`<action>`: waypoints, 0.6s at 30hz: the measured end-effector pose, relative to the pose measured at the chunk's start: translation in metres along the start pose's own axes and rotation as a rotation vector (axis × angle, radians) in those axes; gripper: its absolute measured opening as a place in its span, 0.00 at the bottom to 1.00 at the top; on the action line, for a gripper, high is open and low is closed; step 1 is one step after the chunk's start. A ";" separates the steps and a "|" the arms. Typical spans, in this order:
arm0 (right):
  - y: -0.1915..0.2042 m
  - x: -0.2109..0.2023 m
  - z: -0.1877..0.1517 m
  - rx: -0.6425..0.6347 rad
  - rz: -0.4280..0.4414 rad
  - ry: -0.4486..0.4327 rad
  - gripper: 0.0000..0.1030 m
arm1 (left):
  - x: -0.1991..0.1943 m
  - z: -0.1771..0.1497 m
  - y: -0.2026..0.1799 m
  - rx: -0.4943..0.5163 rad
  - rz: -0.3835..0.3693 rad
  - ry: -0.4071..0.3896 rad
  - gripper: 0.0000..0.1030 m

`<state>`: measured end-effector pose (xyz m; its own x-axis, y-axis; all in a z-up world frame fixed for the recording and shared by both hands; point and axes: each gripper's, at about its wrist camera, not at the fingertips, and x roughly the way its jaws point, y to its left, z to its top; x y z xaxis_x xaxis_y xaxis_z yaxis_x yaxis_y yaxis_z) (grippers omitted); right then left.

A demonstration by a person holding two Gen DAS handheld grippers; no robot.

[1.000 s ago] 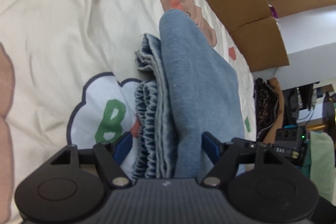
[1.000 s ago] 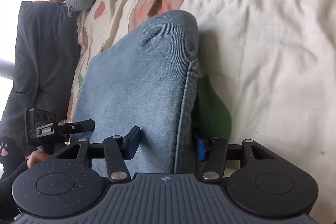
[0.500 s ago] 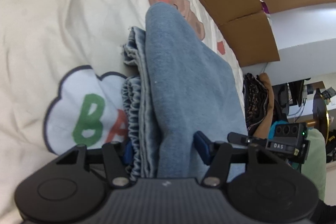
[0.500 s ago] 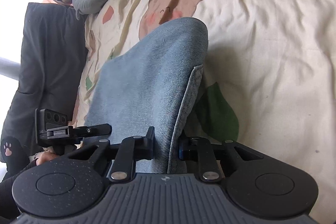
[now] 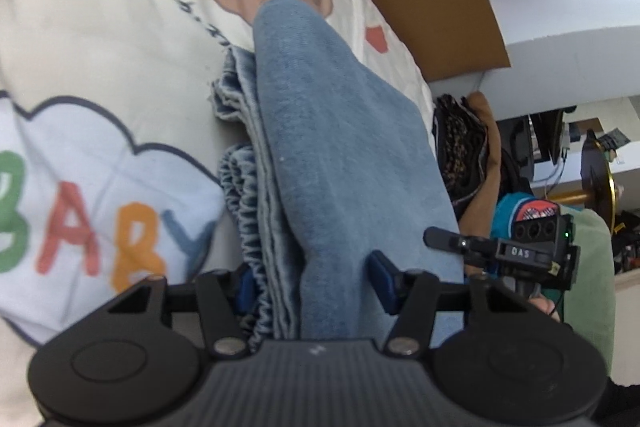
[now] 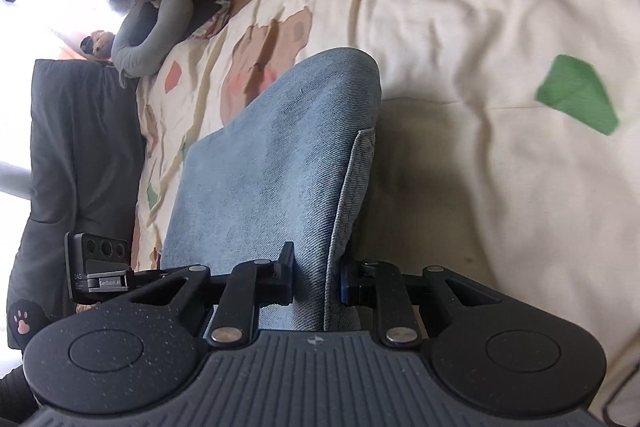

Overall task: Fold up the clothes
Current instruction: 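Lift the folded light-blue jeans off the sheet with both tools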

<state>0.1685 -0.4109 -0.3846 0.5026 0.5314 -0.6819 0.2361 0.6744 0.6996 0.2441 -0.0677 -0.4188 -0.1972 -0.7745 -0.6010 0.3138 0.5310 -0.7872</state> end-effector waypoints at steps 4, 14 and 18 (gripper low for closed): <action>-0.010 -0.013 0.001 0.018 -0.010 -0.024 0.19 | 0.015 -0.005 -0.001 0.015 -0.011 0.023 0.55; -0.031 -0.015 -0.001 0.032 -0.032 -0.018 0.19 | 0.028 -0.008 0.007 -0.002 0.004 0.034 0.64; -0.039 -0.012 -0.002 0.043 -0.031 -0.009 0.19 | 0.029 -0.009 0.011 -0.014 -0.009 0.033 0.68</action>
<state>0.1514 -0.4426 -0.4038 0.5022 0.5054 -0.7016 0.2876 0.6676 0.6868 0.2336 -0.0812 -0.4462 -0.2309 -0.7673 -0.5983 0.2986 0.5293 -0.7941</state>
